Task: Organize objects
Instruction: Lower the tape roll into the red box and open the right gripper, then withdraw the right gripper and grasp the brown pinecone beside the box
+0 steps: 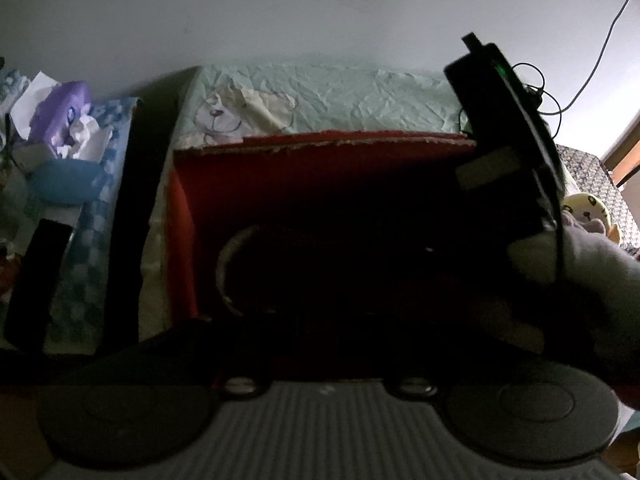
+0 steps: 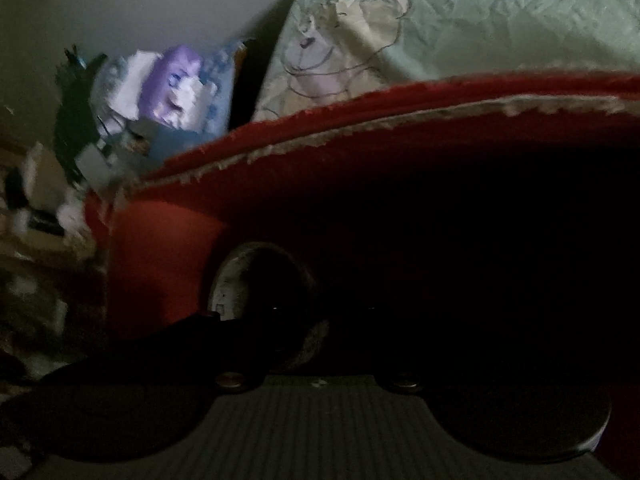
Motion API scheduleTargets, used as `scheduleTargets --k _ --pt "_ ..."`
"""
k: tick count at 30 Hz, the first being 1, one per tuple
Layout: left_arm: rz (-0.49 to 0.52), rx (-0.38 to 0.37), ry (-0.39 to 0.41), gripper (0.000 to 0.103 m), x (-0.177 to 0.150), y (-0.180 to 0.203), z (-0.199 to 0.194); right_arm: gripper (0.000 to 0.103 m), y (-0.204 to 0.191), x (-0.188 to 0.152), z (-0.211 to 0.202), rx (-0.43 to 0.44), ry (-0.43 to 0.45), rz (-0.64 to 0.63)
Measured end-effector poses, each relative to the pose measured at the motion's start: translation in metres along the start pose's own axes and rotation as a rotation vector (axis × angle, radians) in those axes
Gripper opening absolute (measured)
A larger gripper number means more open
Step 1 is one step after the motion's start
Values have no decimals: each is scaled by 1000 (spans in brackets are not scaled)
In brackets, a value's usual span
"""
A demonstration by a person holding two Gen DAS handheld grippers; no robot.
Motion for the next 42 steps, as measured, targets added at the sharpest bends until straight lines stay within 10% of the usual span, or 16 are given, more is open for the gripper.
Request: scheduleTargets --k 7,20,42 --pt "-16 48 -35 10 -6 -5 14 24 -5 5 2 107 11 23" --pt "4 206 -34 14 -3 4 11 32 -23 -19 -59 -26 131 -170" --pt "71 289 55 22 -42 48 -56 37 -38 -104 -148 17 384 -234"
Point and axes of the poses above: each gripper's, at about its wrist camera, not at the fingertips, and z roughly the way its jaws point, y to its right, x to its top, the point moved 9 cm from there along z, roughly the way its jaws point, and after that the axes turned 12 degrees about x, right-handed, at the moved point
